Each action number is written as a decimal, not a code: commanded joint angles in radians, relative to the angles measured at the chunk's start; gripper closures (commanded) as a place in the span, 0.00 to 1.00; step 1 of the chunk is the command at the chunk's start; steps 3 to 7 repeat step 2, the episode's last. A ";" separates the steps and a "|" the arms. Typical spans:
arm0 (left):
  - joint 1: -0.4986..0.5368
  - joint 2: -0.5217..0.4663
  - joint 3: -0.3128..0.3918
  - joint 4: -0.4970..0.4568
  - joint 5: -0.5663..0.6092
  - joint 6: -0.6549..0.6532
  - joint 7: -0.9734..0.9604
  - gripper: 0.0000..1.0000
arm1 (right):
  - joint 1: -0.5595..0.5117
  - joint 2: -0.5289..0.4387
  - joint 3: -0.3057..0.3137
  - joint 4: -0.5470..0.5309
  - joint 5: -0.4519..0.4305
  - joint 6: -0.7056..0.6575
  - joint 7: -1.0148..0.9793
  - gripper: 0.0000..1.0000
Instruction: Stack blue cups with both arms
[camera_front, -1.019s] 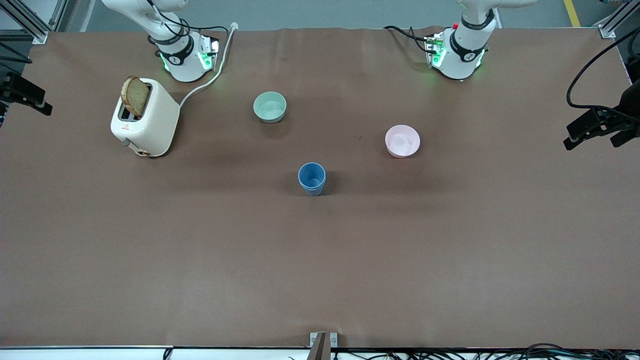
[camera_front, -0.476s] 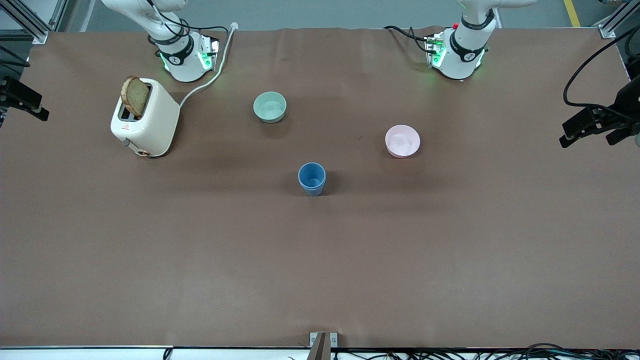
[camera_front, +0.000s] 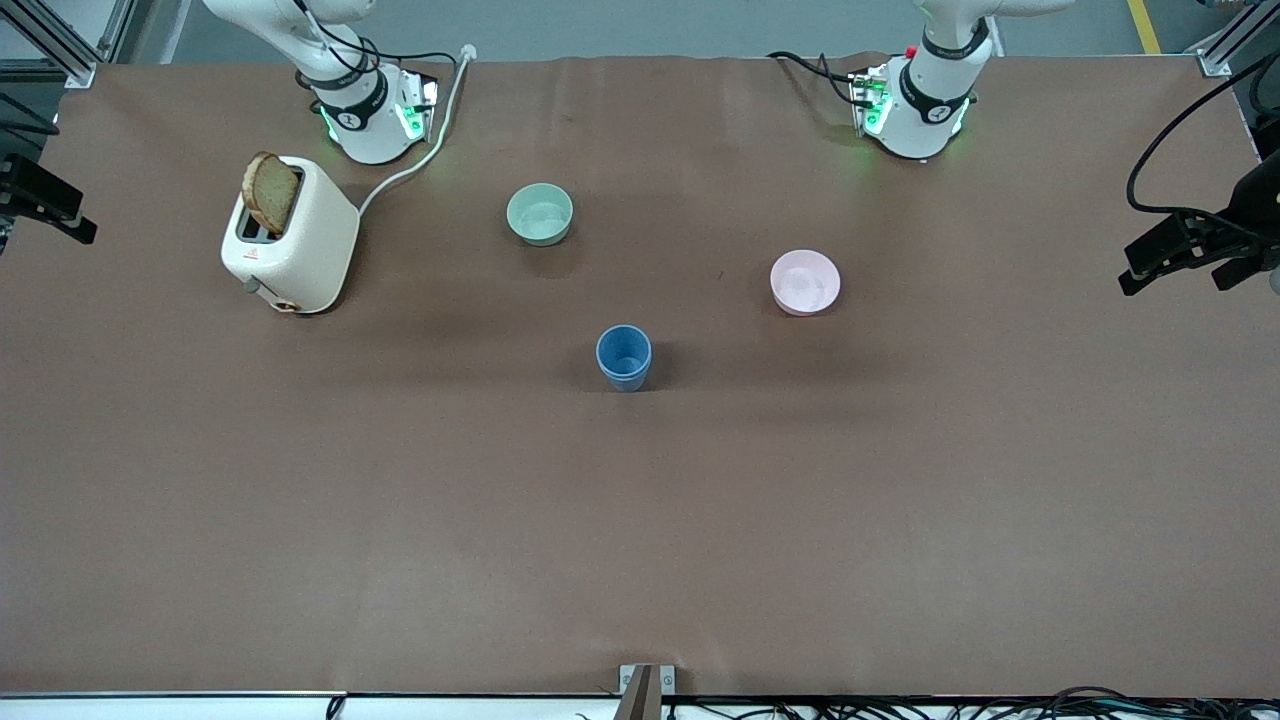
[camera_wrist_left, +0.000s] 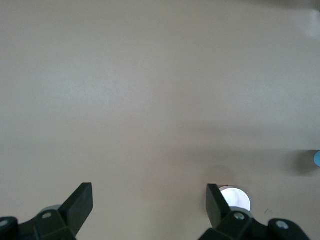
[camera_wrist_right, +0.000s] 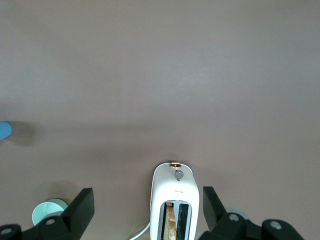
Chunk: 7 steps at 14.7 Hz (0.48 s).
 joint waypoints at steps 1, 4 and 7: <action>0.004 -0.002 -0.010 0.016 0.012 -0.021 0.018 0.00 | -0.002 -0.004 0.003 -0.008 -0.003 0.011 -0.007 0.04; 0.005 -0.002 -0.010 0.016 0.012 -0.021 0.019 0.00 | 0.000 -0.004 0.003 -0.008 -0.003 0.010 -0.007 0.04; 0.005 -0.002 -0.010 0.016 0.012 -0.021 0.019 0.00 | 0.000 -0.004 0.003 -0.008 -0.003 0.010 -0.007 0.04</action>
